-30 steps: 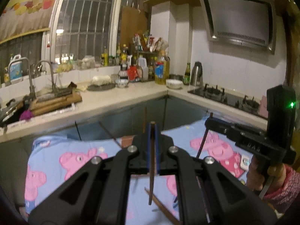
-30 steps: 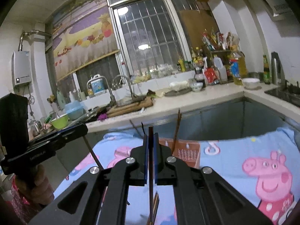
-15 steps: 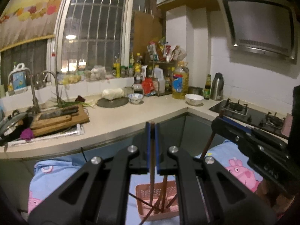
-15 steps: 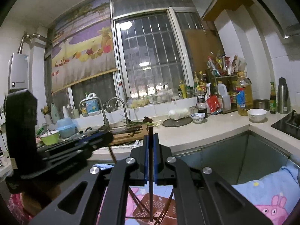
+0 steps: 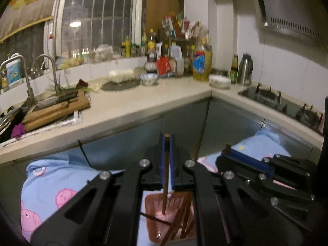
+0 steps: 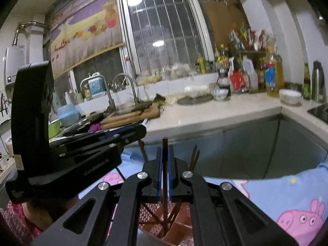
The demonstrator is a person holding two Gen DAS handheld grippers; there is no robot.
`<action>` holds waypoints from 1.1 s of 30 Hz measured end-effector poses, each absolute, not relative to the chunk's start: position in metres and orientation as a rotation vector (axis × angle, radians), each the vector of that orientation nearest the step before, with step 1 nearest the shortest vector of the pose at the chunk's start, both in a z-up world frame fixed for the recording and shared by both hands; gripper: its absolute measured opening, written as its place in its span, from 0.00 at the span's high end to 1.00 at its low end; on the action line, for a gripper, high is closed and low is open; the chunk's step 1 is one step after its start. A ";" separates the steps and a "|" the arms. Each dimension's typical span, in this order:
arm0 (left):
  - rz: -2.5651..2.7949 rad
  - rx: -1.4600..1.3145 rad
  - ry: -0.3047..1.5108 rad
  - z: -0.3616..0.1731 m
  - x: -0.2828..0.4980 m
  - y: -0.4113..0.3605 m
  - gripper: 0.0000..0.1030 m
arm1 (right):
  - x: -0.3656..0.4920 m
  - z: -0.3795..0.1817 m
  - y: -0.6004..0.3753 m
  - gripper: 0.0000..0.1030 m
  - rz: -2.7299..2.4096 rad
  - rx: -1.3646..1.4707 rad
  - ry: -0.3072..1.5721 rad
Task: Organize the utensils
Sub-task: 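Lower the chopsticks into the basket and open both tools, then move both open tools back down to the chopstick row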
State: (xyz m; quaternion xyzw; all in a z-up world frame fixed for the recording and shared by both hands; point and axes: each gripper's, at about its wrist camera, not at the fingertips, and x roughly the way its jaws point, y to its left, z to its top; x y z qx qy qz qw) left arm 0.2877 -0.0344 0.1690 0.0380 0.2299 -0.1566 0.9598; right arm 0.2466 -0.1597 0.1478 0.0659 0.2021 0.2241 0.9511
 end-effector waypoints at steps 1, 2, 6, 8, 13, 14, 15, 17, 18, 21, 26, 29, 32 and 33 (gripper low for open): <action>-0.309 0.091 0.466 0.168 0.286 -0.035 0.96 | 0.249 0.144 -0.159 1.00 0.462 0.140 0.427; -0.308 0.087 0.465 0.169 0.283 -0.033 0.91 | 0.251 0.141 -0.159 1.00 0.471 0.152 0.452; -0.293 0.062 0.433 0.184 0.269 -0.027 0.64 | 0.245 0.142 -0.162 1.00 0.462 0.182 0.466; -0.291 0.062 0.402 0.196 0.257 -0.024 0.64 | 0.236 0.149 -0.165 0.88 0.449 0.187 0.439; -0.319 0.037 0.335 0.219 0.213 -0.014 0.64 | 0.203 0.171 -0.174 0.84 0.438 0.181 0.355; -0.326 0.031 0.326 0.221 0.205 -0.012 0.64 | 0.197 0.172 -0.176 0.84 0.437 0.183 0.347; -0.336 0.019 0.315 0.220 0.191 -0.007 0.64 | 0.186 0.173 -0.178 0.85 0.434 0.185 0.335; -0.353 -0.005 0.302 0.216 0.167 0.002 0.64 | 0.168 0.169 -0.184 0.84 0.427 0.194 0.327; -0.359 -0.019 0.300 0.209 0.152 0.008 0.64 | 0.158 0.163 -0.188 0.84 0.425 0.205 0.331; -0.358 -0.052 0.342 0.173 0.116 0.023 0.64 | 0.129 0.134 -0.196 0.84 0.406 0.238 0.374; -0.324 -0.038 0.563 0.082 0.085 0.028 0.64 | 0.087 0.057 -0.193 0.90 0.364 0.252 0.551; -0.279 0.019 0.698 0.025 0.074 0.022 0.64 | 0.063 0.013 -0.187 0.97 0.341 0.241 0.670; -0.263 0.016 0.775 -0.007 0.062 0.021 0.64 | 0.040 -0.020 -0.178 1.00 0.327 0.214 0.751; -0.262 0.008 0.798 -0.017 0.057 0.020 0.64 | 0.033 -0.027 -0.176 1.00 0.328 0.212 0.773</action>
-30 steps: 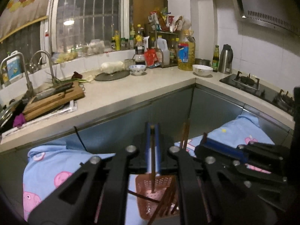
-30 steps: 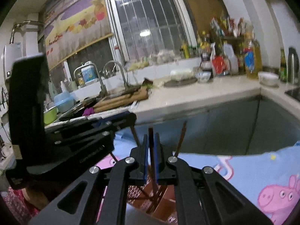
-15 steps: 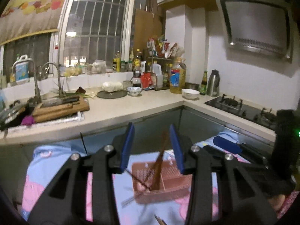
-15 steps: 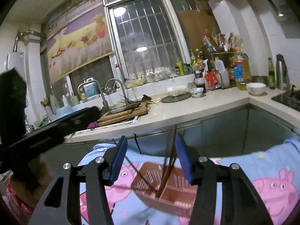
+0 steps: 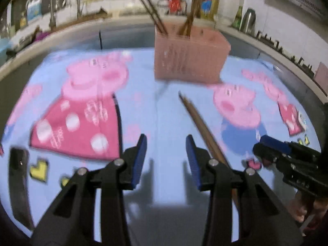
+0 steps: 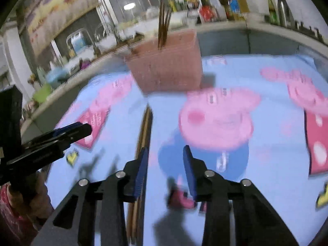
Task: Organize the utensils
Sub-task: 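Move both open tools back down to the chopstick row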
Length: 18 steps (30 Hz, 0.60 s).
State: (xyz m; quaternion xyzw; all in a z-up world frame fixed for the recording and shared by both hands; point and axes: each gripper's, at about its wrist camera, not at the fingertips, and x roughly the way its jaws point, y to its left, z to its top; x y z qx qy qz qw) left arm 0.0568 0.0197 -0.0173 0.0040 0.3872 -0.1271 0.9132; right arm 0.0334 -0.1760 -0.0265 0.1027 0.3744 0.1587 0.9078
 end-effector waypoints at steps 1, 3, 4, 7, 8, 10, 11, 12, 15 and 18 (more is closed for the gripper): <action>-0.261 0.005 0.807 -0.023 0.053 0.019 0.64 | 0.027 -0.033 -0.174 1.00 0.332 0.208 0.797; -0.261 0.006 0.825 -0.032 0.048 0.016 0.64 | 0.017 -0.040 -0.172 1.00 0.328 0.189 0.814; -0.254 0.011 0.833 -0.038 0.044 0.016 0.64 | 0.012 -0.043 -0.170 1.00 0.325 0.178 0.817; -0.222 0.017 0.874 -0.053 0.041 0.017 0.64 | 0.003 -0.046 -0.168 1.00 0.320 0.163 0.823; -0.210 0.021 0.864 -0.053 0.039 0.018 0.64 | 0.001 -0.048 -0.167 1.00 0.317 0.158 0.826; -0.172 0.072 0.853 -0.053 0.033 0.015 0.64 | -0.002 -0.050 -0.166 1.00 0.313 0.149 0.831; -0.157 0.088 0.848 -0.053 0.031 0.013 0.64 | -0.001 -0.050 -0.166 1.00 0.313 0.147 0.834; -0.147 0.095 0.844 -0.053 0.030 0.013 0.63 | -0.001 -0.051 -0.167 1.00 0.312 0.147 0.838; -0.130 0.087 0.841 -0.052 0.027 0.013 0.63 | 0.000 -0.056 -0.165 1.00 0.310 0.146 0.846; -0.116 0.090 0.837 -0.054 0.026 0.014 0.59 | -0.002 -0.056 -0.163 1.00 0.324 0.141 0.845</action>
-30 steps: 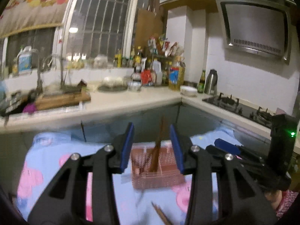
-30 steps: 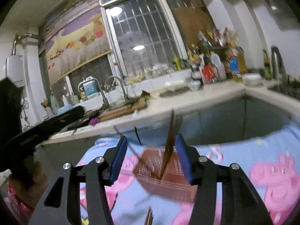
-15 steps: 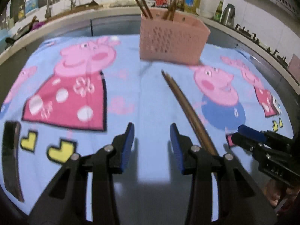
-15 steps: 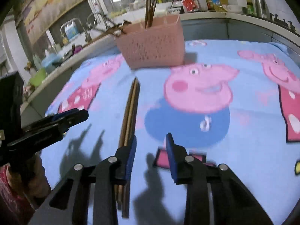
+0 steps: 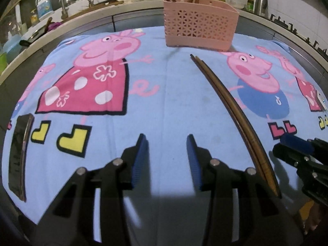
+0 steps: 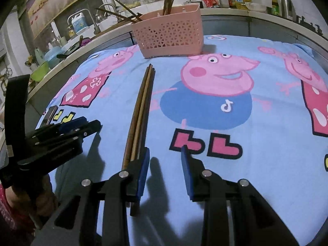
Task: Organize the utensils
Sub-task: 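Move both open tools back down to the chopstick row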
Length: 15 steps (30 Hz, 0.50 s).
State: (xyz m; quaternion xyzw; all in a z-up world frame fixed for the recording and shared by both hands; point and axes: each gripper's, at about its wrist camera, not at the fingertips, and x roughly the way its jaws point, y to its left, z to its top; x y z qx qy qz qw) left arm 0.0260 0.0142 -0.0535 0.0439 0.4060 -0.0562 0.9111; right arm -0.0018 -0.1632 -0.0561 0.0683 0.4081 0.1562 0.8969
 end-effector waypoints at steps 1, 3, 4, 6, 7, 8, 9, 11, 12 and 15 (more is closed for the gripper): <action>-0.111 0.088 0.837 -0.054 0.027 0.014 0.57 | -0.004 -0.056 -0.163 1.00 0.329 0.142 0.841; -0.102 0.080 0.839 -0.054 0.028 0.017 0.52 | -0.006 -0.053 -0.162 1.00 0.339 0.134 0.826; -0.101 0.081 0.839 -0.056 0.028 0.018 0.51 | -0.007 -0.052 -0.161 1.00 0.343 0.128 0.821; -0.099 0.083 0.838 -0.056 0.029 0.017 0.51 | -0.009 -0.050 -0.157 1.00 0.351 0.112 0.812; -0.098 0.083 0.838 -0.056 0.029 0.017 0.51 | -0.009 -0.049 -0.155 1.00 0.355 0.100 0.809; -0.098 0.083 0.838 -0.056 0.030 0.017 0.51 | -0.009 -0.049 -0.153 1.00 0.358 0.090 0.808; -0.098 0.082 0.837 -0.056 0.030 0.017 0.51 | -0.009 -0.049 -0.151 1.00 0.360 0.083 0.809; -0.098 0.082 0.837 -0.056 0.030 0.017 0.51 | -0.008 -0.051 -0.149 1.00 0.348 0.066 0.820; -0.097 0.081 0.837 -0.056 0.031 0.017 0.51 | -0.007 -0.053 -0.148 1.00 0.338 0.059 0.829; -0.090 0.081 0.836 -0.056 0.031 0.018 0.47 | -0.004 -0.057 -0.148 1.00 0.322 0.038 0.835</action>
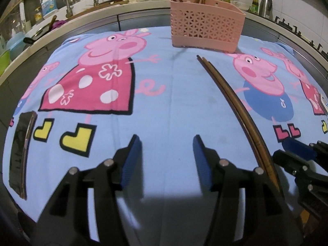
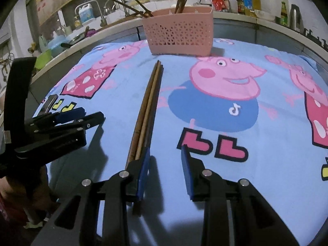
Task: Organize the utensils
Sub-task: 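Move both open tools back down to the chopstick row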
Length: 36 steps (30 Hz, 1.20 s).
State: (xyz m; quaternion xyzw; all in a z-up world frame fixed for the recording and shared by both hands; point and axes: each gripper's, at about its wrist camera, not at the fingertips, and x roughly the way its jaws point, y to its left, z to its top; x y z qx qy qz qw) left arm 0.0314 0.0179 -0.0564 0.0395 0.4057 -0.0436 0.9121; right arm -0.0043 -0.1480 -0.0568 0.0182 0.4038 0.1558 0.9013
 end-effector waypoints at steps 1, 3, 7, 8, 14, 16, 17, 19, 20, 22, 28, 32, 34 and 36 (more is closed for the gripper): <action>-0.088 0.080 0.836 -0.056 0.032 0.018 0.47 | -0.005 -0.057 -0.147 1.00 0.319 0.029 0.833; -0.087 0.080 0.835 -0.056 0.032 0.019 0.46 | -0.005 -0.057 -0.146 1.00 0.316 0.020 0.831; -0.088 0.079 0.835 -0.057 0.032 0.019 0.46 | -0.006 -0.058 -0.143 1.00 0.302 -0.008 0.822; -0.087 0.079 0.835 -0.057 0.032 0.019 0.46 | -0.006 -0.058 -0.142 1.00 0.298 -0.019 0.819; -0.083 0.077 0.837 -0.057 0.033 0.020 0.45 | -0.010 -0.059 -0.133 1.00 0.282 -0.088 0.804; -0.082 0.075 0.839 -0.056 0.033 0.020 0.45 | -0.011 -0.059 -0.131 1.00 0.261 -0.134 0.786; -0.081 0.075 0.841 -0.056 0.033 0.020 0.45 | -0.011 -0.059 -0.132 1.00 0.239 -0.151 0.775; -0.082 0.072 0.848 -0.056 0.035 0.019 0.45 | -0.009 -0.060 -0.138 1.00 0.218 -0.134 0.776; -0.087 0.069 0.854 -0.055 0.036 0.019 0.45 | -0.008 -0.060 -0.141 1.00 0.216 -0.118 0.780; -0.112 0.057 0.866 -0.054 0.041 0.018 0.45 | -0.007 -0.059 -0.145 1.00 0.227 -0.085 0.788; -0.225 -0.006 0.896 -0.051 0.049 0.005 0.45 | -0.016 -0.054 -0.133 1.00 0.331 -0.096 0.762; -0.291 -0.019 0.900 -0.046 0.055 -0.009 0.45 | -0.018 -0.056 -0.123 1.00 0.336 -0.157 0.756; -0.308 -0.010 0.891 -0.042 0.055 -0.016 0.45 | -0.017 -0.056 -0.124 1.00 0.336 -0.152 0.756; -0.317 0.009 0.886 -0.040 0.057 -0.023 0.45 | -0.017 -0.056 -0.124 1.00 0.329 -0.155 0.752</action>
